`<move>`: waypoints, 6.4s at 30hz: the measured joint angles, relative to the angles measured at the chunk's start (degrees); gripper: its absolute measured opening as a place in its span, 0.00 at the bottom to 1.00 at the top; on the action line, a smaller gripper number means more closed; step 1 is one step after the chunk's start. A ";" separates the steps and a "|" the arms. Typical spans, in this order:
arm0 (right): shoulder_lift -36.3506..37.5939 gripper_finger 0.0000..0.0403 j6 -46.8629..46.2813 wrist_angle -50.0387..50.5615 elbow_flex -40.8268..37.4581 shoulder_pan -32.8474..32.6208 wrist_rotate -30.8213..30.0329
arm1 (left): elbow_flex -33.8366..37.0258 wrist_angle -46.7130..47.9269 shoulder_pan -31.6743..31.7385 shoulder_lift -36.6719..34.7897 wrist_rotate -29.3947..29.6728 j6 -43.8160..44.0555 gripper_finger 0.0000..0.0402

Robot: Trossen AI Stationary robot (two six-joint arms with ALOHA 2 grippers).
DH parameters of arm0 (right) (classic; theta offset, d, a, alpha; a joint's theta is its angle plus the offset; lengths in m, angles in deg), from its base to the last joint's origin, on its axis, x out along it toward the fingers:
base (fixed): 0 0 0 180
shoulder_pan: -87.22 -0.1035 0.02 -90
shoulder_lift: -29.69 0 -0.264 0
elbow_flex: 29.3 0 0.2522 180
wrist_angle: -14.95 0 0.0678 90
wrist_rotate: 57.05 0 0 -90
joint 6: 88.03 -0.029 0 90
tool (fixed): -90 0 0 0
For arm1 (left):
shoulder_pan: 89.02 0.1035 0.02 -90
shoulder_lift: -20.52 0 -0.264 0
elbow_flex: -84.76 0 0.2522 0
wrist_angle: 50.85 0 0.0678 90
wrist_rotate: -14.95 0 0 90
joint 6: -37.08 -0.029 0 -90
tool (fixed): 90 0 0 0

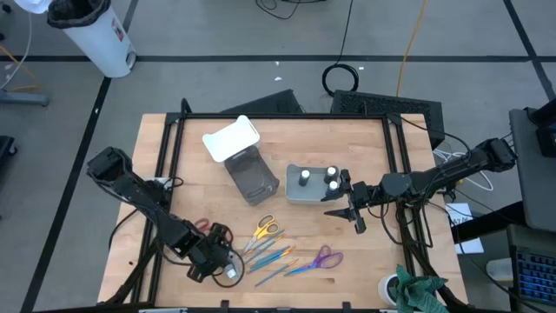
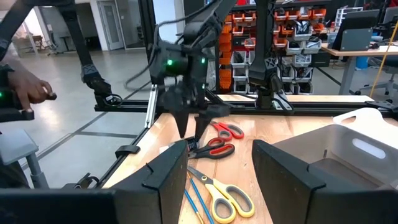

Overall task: Pick & Place Paint Supplies
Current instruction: Put the gray paint bottle into the gray bin

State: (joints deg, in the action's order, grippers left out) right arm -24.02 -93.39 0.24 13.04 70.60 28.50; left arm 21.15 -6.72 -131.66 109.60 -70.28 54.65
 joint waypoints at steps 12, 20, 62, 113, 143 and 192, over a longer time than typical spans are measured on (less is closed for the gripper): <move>-0.01 0.42 0.01 0.26 0.00 0.01 0.01 | -0.23 -1.35 0.29 8.21 -1.80 -0.97 0.54; 0.00 0.42 -0.02 0.14 0.00 0.02 0.00 | 0.11 -1.36 0.29 6.32 -1.83 4.45 0.38; 0.00 0.42 1.58 3.53 0.00 0.02 -0.02 | 0.11 -83.54 38.51 13.35 -8.13 -18.75 0.31; -34.39 0.64 -2.09 64.33 65.80 6.85 -8.99 | 13.88 -87.16 35.52 3.58 2.27 -20.25 0.30; -36.41 0.51 -3.15 59.95 59.98 6.91 -6.00 | 13.88 -84.45 35.50 3.56 4.30 -19.81 0.32; -30.60 0.26 -6.18 66.70 48.49 10.77 -8.91 | 13.84 -75.85 35.52 -4.95 2.75 -17.08 0.88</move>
State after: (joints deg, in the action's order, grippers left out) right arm -54.62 -99.57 66.95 61.53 81.36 19.60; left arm 34.99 -82.57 -96.14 104.66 -67.52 37.57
